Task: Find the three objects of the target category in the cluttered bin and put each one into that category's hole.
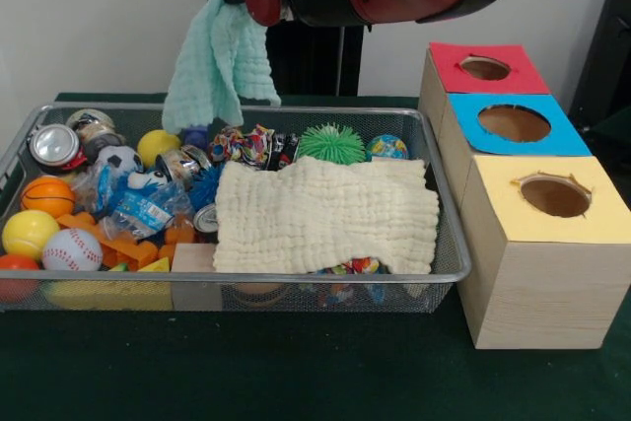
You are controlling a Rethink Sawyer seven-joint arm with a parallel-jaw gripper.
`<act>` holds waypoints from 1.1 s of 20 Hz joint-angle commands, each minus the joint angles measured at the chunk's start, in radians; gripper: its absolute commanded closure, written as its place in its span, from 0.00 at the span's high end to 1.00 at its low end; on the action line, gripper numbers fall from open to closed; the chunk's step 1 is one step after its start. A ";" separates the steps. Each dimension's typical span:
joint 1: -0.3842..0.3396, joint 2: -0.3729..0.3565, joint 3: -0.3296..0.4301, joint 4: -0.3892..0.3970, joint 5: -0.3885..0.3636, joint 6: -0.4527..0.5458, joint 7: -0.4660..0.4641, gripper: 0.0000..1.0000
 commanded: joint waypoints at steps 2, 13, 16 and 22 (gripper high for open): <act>-0.007 0.032 0.041 0.026 -0.031 -0.130 -0.117 0.00; -0.128 0.114 0.088 -0.012 0.028 -0.508 -0.061 0.00; -0.151 0.100 0.083 0.001 0.031 -0.550 -0.122 0.00; -0.148 0.072 0.034 0.002 -0.054 -0.589 -0.231 0.00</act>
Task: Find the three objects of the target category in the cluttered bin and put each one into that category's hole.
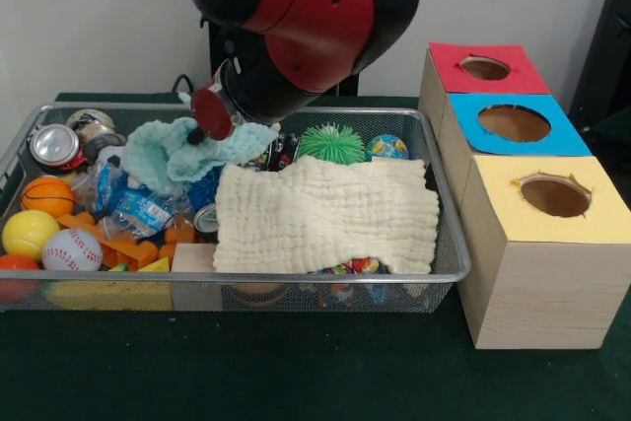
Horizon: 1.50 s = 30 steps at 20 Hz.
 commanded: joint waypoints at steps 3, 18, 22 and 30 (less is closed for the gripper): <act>-0.015 -0.005 0.004 0.017 -0.092 -0.085 -0.243 0.00; -0.040 -0.033 0.052 0.098 -0.009 -0.190 -0.159 1.00; -0.038 -0.039 0.050 0.116 0.010 -0.189 -0.155 1.00; -0.218 -0.123 0.173 0.327 0.270 -0.430 -0.021 1.00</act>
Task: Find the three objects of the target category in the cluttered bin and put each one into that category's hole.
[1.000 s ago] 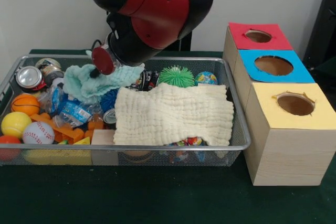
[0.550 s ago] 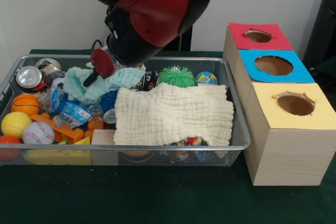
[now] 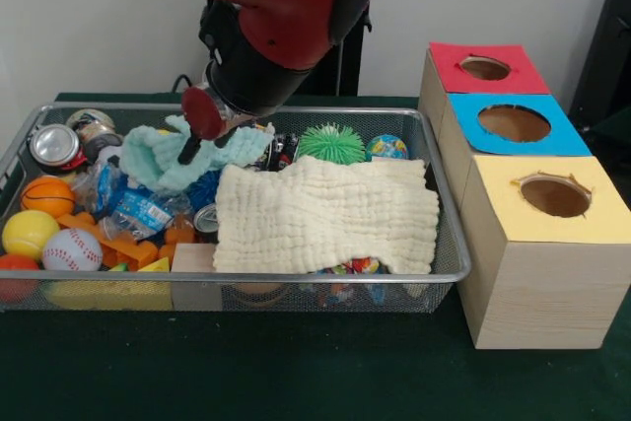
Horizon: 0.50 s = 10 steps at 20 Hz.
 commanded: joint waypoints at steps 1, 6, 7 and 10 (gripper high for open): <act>-0.145 -0.066 0.151 0.243 0.202 -0.243 -0.009 1.00; -0.145 -0.083 0.173 0.238 0.296 -0.259 0.032 1.00; -0.145 -0.083 0.175 0.235 0.311 -0.271 0.040 1.00; -0.135 -0.098 0.174 0.236 0.351 -0.295 0.060 1.00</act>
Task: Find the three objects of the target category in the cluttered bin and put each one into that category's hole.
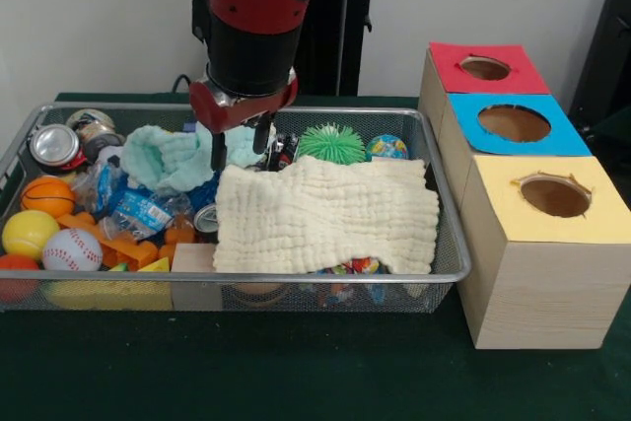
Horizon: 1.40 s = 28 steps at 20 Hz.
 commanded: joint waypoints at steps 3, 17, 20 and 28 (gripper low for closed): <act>0.010 -0.043 0.101 0.098 0.133 -0.106 0.072 1.00; 0.008 0.027 0.066 0.109 0.189 -0.379 0.144 1.00; 0.047 0.080 0.012 0.053 0.150 -0.277 0.081 1.00; 0.139 0.194 -0.096 -0.079 0.079 -0.057 -0.003 1.00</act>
